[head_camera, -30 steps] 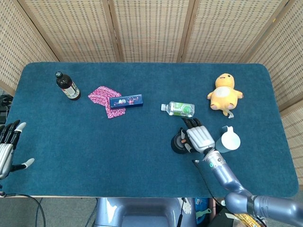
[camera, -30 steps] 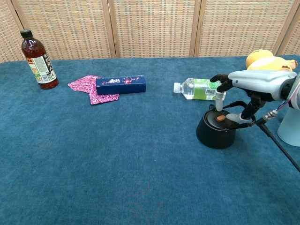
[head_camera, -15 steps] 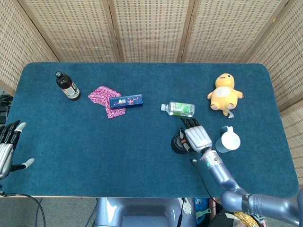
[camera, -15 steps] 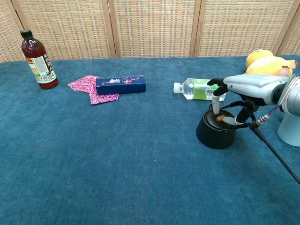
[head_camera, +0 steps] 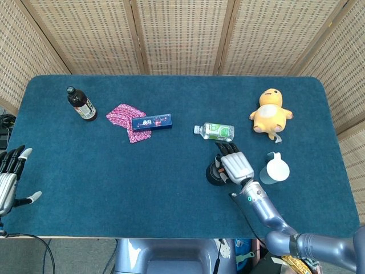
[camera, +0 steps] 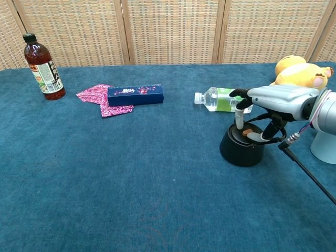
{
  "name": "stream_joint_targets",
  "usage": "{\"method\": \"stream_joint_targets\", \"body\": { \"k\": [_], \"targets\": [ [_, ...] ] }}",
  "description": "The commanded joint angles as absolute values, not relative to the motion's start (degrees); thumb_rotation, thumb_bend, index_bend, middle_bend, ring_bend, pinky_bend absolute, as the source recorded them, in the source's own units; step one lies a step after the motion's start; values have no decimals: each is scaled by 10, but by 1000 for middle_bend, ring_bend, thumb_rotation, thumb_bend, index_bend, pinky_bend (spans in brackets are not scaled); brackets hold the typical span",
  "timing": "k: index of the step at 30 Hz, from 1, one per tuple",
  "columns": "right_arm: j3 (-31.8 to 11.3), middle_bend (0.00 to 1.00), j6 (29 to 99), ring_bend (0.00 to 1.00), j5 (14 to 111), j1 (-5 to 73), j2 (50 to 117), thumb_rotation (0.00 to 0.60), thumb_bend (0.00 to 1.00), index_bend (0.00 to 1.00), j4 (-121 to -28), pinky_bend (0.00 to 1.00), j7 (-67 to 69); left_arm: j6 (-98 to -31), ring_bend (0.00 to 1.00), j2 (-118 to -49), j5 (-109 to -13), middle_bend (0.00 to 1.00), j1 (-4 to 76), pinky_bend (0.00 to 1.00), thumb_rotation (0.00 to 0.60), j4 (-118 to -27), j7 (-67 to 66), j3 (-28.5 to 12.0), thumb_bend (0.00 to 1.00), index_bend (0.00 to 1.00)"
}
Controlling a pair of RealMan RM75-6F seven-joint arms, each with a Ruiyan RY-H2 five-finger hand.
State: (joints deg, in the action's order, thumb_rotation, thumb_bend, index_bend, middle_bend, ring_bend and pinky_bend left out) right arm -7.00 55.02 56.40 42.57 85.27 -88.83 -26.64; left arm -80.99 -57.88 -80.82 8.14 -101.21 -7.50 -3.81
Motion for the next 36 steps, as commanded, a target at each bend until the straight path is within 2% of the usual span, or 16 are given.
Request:
{"method": "stream_joint_targets", "body": {
  "k": [1, 7, 17, 25, 30, 36],
  "targets": [
    [-69, 0, 551, 0, 569, 425, 855, 600, 547, 486, -884, 0, -263, -810, 0, -579, -808, 0, 81, 0, 600, -1012, -75, -38, 128, 0],
    [-66, 0, 552, 0, 580, 423, 860, 600, 548, 508, -875, 0, -259, -811, 0, -580, -809, 0, 81, 0, 600, -1012, -75, -38, 128, 0],
    [-69, 22, 555, 0, 585, 421, 863, 600, 579, 640, -871, 0, -256, -810, 0, -579, -807, 0, 82, 0, 600, -1012, -73, -38, 128, 0],
    [-78, 27, 562, 0, 595, 422, 853, 600, 597, 644, -889, 0, -254, -809, 0, -577, -807, 0, 82, 0, 600, -1012, -70, -38, 128, 0],
    [-90, 28, 569, 0, 615, 431, 836, 600, 598, 644, -942, 0, -260, -808, 0, -577, -807, 0, 82, 0, 600, -1012, -68, -38, 128, 0],
    [-88, 28, 563, 0, 604, 447, 851, 600, 598, 644, -955, 0, -300, -810, 0, -576, -810, 0, 82, 0, 600, -1013, -67, -37, 128, 0]
  ]
}}
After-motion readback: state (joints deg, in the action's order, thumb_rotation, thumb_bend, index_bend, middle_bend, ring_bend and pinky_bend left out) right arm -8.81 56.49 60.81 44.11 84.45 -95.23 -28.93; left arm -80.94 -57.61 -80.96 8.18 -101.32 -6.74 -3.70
